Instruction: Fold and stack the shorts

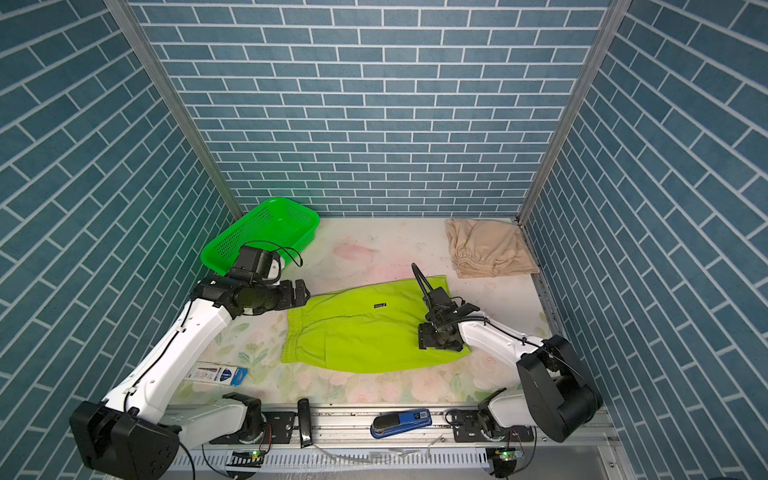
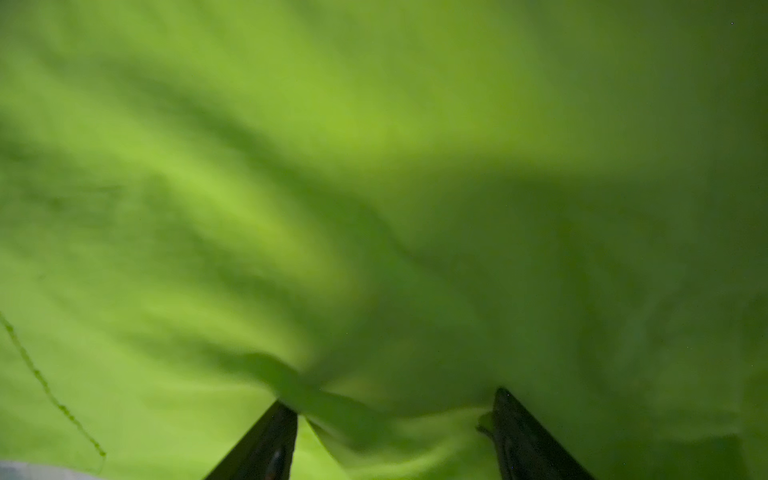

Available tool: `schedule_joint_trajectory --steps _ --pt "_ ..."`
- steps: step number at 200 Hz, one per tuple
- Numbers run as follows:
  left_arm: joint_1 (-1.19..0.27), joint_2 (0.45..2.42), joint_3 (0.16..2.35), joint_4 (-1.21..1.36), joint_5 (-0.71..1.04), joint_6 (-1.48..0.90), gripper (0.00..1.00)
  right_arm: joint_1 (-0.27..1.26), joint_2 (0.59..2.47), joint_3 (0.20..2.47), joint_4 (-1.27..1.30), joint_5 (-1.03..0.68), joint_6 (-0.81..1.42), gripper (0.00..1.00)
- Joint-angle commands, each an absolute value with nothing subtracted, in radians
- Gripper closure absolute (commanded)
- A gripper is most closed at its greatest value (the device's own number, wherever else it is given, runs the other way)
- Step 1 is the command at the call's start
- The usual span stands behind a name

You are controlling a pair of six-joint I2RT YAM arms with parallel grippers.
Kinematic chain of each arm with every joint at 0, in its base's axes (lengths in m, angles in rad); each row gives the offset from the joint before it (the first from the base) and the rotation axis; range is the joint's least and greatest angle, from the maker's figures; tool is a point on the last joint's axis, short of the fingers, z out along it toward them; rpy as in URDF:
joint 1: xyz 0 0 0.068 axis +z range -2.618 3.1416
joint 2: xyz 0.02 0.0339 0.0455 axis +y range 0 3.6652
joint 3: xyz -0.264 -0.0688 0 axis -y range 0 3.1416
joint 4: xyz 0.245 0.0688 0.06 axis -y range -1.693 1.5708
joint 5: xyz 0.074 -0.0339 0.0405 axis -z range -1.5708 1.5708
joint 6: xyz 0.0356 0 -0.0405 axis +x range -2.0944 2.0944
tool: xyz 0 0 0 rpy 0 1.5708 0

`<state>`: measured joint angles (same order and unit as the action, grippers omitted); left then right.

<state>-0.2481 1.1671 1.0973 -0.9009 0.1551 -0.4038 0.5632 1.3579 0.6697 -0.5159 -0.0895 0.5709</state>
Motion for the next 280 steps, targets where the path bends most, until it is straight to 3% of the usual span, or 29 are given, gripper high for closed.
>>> schedule_joint_trajectory --steps 1,40,73,85,111,149,185,280 --pt "-0.234 1.151 1.103 -0.936 0.152 -0.375 0.00 0.498 1.328 0.656 -0.534 -0.083 0.566 0.25" --pt "-0.172 1.145 1.118 -0.921 0.172 -0.315 0.00 0.391 1.264 0.642 -0.572 -0.114 0.537 0.25" --pt "-0.029 1.134 1.183 -0.978 0.202 -0.269 0.00 0.360 1.178 0.699 -0.621 -0.112 0.429 0.25" --pt "0.028 1.134 1.210 -0.999 0.211 -0.256 0.00 0.420 1.148 0.750 -0.622 -0.126 0.345 0.25" --pt "0.157 1.138 1.256 -1.031 0.242 -0.236 0.00 0.698 1.157 0.851 -0.538 0.005 0.220 0.23" --pt "0.321 1.113 1.234 -1.000 0.284 -0.239 0.00 1.078 1.392 1.010 -0.291 0.128 0.045 0.19" --pt "0.400 1.102 1.165 -0.975 0.349 -0.240 0.00 1.292 1.748 1.304 -0.275 0.166 -0.110 0.15" --pt "0.591 1.047 1.102 -0.989 0.452 -0.184 0.00 1.406 2.254 1.810 -0.464 0.225 -0.246 0.07"
